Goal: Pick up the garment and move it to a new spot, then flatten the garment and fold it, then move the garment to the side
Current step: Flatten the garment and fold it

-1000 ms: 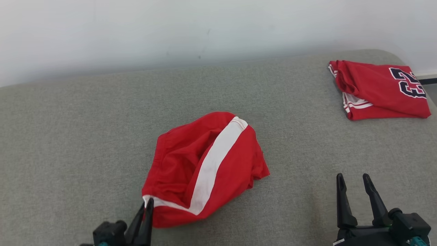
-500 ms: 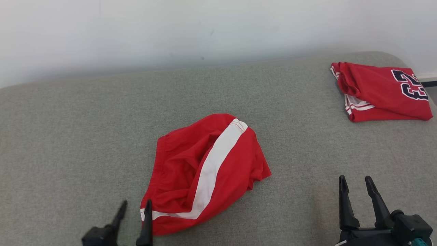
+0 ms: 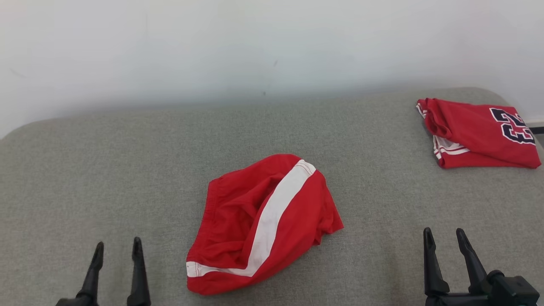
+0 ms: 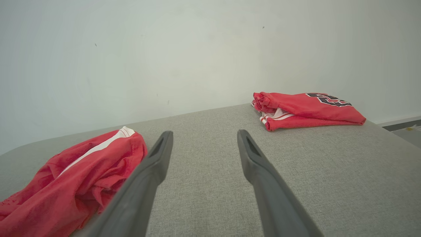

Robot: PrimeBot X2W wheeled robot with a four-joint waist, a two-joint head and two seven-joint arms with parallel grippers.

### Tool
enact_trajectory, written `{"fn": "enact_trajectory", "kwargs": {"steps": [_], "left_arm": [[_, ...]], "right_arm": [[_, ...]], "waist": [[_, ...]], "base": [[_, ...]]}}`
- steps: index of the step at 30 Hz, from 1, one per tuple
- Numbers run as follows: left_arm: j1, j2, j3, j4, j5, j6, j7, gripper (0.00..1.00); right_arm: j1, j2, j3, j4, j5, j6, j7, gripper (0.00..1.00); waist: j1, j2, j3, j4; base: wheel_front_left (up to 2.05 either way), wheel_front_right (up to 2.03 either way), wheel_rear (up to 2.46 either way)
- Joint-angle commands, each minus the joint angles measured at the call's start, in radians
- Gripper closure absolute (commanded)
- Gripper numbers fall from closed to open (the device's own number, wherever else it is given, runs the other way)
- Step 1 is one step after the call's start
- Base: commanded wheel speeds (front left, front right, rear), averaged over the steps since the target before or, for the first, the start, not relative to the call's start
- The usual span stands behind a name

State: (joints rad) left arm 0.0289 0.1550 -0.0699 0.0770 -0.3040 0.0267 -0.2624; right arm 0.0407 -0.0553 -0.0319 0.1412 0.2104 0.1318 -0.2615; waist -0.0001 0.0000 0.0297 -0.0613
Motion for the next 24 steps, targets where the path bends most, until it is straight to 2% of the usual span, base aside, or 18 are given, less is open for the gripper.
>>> {"fn": "enact_trajectory", "kwargs": {"steps": [1, 11, 24], "left_arm": [[0.029, -0.006, 0.016, -0.011, 0.012, 0.004, -0.003, 0.00], [0.133, -0.027, 0.080, -0.084, 0.073, -0.041, -0.003, 0.00], [0.123, -0.057, 0.089, -0.072, 0.091, -0.096, -0.003, 0.00]], "right_arm": [[0.014, -0.006, -0.001, -0.001, -0.004, -0.003, -0.004, 0.00], [0.049, -0.007, -0.005, -0.012, 0.002, -0.003, -0.001, 0.00], [0.047, -0.015, 0.014, -0.011, 0.010, -0.003, 0.011, 0.00]], "waist": [[0.0001, 0.0000, -0.015, 0.005], [0.0001, 0.0000, -0.040, 0.010], [0.0001, 0.0000, -0.042, 0.020]], "base": [[0.00, 0.00, 0.00], [0.00, 0.00, 0.00], [0.00, 0.00, 0.00]]}}
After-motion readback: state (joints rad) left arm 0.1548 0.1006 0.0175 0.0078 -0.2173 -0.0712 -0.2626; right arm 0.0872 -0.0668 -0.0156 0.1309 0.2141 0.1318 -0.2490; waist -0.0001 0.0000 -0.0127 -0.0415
